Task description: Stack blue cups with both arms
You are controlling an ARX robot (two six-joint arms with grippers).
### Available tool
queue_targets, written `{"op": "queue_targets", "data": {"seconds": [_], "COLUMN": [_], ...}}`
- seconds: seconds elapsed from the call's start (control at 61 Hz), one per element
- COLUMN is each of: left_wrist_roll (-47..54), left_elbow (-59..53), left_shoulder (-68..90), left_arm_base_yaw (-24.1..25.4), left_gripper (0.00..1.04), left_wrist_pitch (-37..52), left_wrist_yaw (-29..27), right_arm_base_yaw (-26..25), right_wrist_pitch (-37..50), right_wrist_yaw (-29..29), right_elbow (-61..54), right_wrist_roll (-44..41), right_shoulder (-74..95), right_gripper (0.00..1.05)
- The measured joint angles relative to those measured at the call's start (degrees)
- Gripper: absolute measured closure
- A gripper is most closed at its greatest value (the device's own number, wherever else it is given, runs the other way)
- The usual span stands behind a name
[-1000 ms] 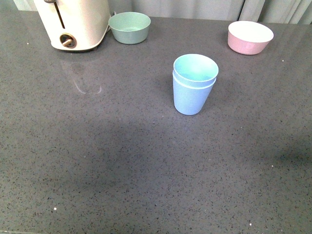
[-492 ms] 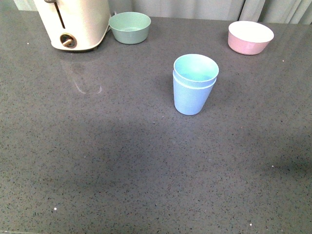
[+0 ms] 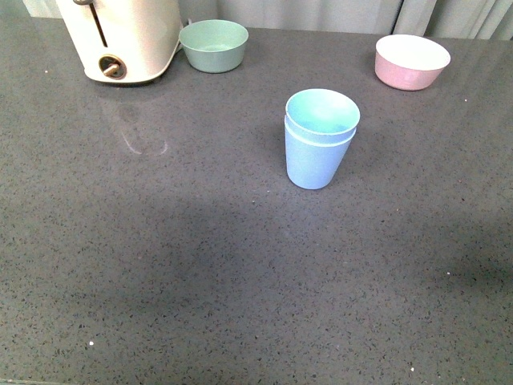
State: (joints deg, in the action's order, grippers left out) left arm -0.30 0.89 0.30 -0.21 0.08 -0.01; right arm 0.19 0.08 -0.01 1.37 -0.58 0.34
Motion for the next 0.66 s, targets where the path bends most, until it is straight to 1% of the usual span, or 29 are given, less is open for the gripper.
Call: {"op": "queue_targets", "data": {"seconds": [0.049,0.656], "left_wrist_roll": [0.0,0.0], "left_elbow": [0.0,0.0], "left_shoulder": [0.0,0.0], "left_arm_base_yaw": [0.0,0.0], "left_gripper": [0.09,0.09], "left_wrist_pitch": [0.0,0.0], "left_wrist_yaw": [0.0,0.0], "right_arm_base_yaw": [0.0,0.0], "right_wrist_pitch": [0.0,0.0], "right_wrist_yaw": [0.0,0.0], "right_elbow": [0.0,0.0], "right_wrist_roll": [0.0,0.0], "right_shoulder": [0.0,0.0], "right_gripper": [0.09,0.09]}}
